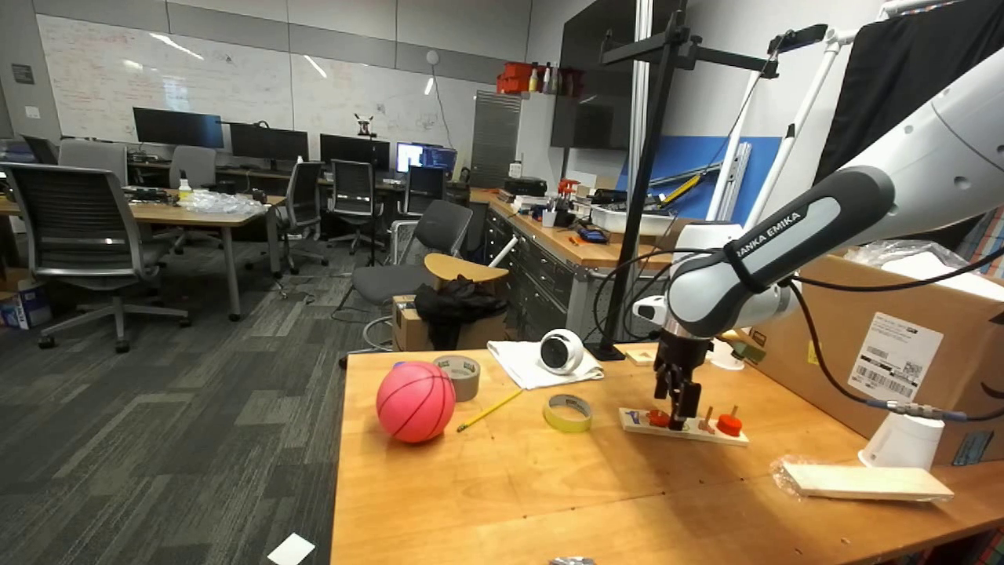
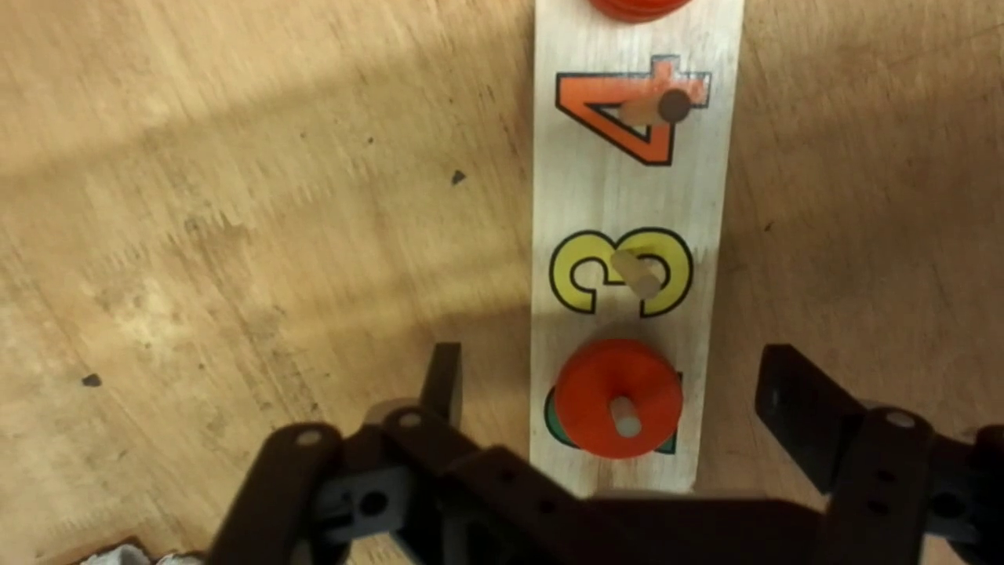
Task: Move one right block to the first right position, then the left block, then the remaining block to the first right position
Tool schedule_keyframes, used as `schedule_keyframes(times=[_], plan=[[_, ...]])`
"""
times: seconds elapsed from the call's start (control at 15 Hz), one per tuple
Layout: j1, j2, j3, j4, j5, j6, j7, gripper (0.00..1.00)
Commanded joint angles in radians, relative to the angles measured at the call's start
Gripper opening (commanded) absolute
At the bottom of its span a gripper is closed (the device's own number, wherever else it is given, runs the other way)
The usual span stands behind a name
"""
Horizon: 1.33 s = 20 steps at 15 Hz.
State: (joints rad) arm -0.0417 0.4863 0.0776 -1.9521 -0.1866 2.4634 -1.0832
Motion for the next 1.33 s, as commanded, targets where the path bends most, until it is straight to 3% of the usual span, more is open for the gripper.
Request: schedule_keyframes(times=[0.0,0.4,0.47,0.6,0.87,1.27], plan=[[0.0,-0.016,0.008,-0.007,-0.002,0.004,0.009,0.98],[0.004,-0.002,0.019,0.006,0.001,-0.006,0.007,0.91],[0.003,-0.001,0.02,0.007,0.002,-0.007,0.007,0.67],[0.002,0.002,0.021,0.008,0.004,-0.008,0.006,0.62],[0.0,0.006,0.023,0.012,0.005,-0.011,0.003,0.28],[0.002,0.012,0.025,0.022,0.003,-0.017,-0.002,0.28]])
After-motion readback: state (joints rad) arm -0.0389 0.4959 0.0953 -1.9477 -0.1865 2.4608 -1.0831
